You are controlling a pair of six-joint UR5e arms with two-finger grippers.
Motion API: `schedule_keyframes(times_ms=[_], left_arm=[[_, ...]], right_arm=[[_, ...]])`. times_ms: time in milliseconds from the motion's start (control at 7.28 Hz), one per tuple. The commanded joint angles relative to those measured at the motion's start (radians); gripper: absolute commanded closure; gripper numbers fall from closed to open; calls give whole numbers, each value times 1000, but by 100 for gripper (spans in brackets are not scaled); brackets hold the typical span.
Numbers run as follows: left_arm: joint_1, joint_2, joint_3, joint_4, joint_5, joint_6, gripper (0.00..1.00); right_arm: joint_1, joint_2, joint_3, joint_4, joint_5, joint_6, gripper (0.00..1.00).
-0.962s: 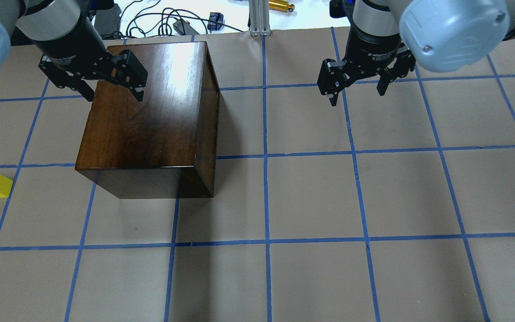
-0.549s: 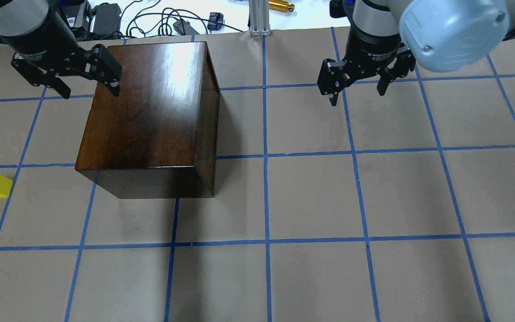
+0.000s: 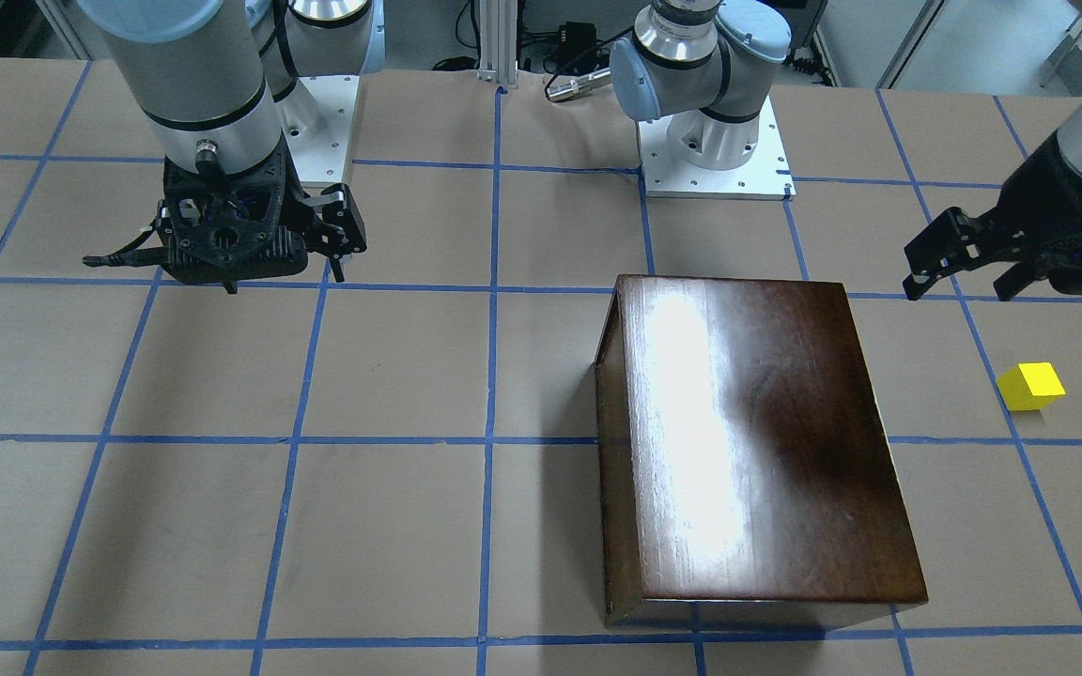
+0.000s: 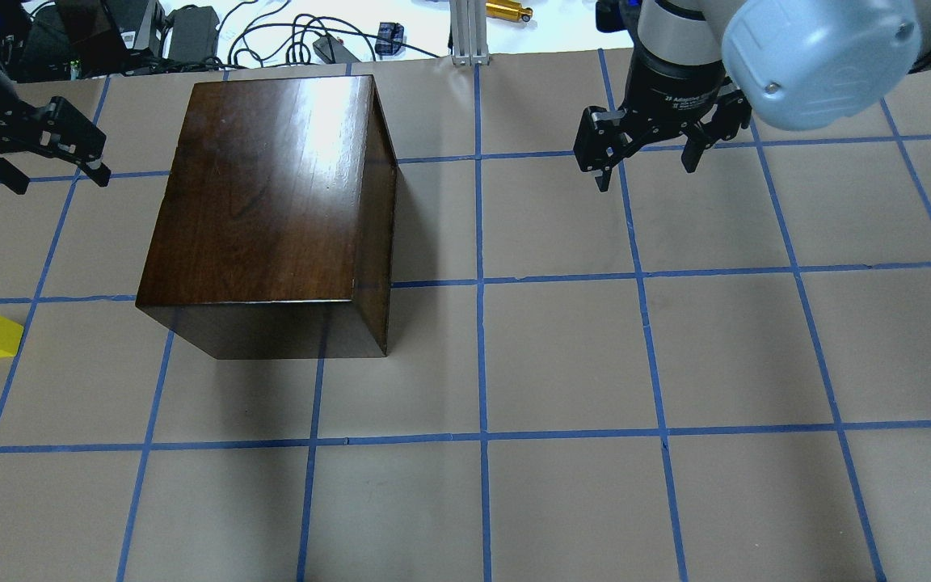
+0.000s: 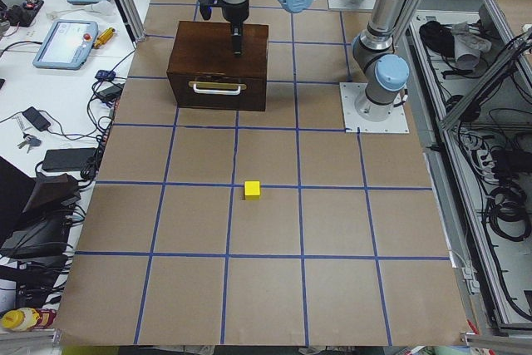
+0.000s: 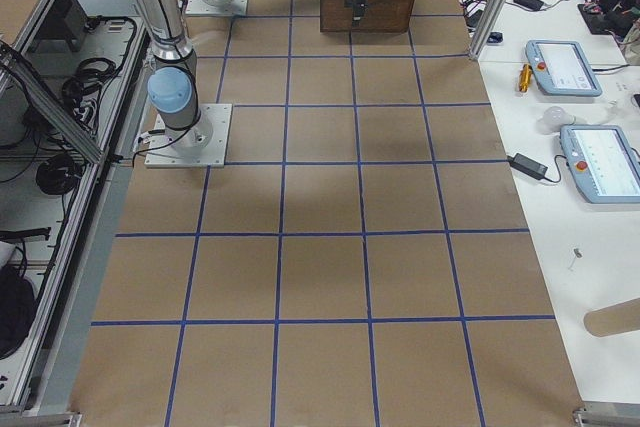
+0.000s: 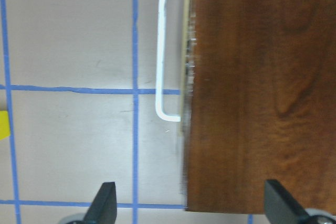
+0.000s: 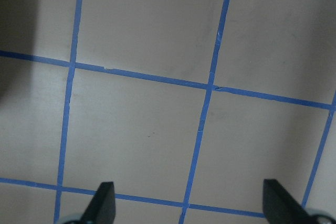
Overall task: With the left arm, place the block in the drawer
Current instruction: 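Move the left gripper off the cabinet toward the drawer's white handle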
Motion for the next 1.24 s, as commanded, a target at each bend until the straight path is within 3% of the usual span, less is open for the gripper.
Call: schedule_keyframes(times_ms=[0, 275, 687, 824, 1099], left_arm=[[148, -44, -1, 7, 5, 123, 0], [227, -67, -14, 7, 5, 125, 0], [230, -133, -10, 57, -25, 125, 0], [230, -177, -10, 63, -167, 151, 0], [227, -248, 2, 68, -281, 305, 0]], right_arm=[[0, 0, 0, 0, 0, 0, 0], [0, 0, 0, 0, 0, 0, 0], [0, 0, 0, 0, 0, 1, 0], [0, 0, 0, 0, 0, 1, 0], [0, 0, 0, 0, 0, 0, 0]])
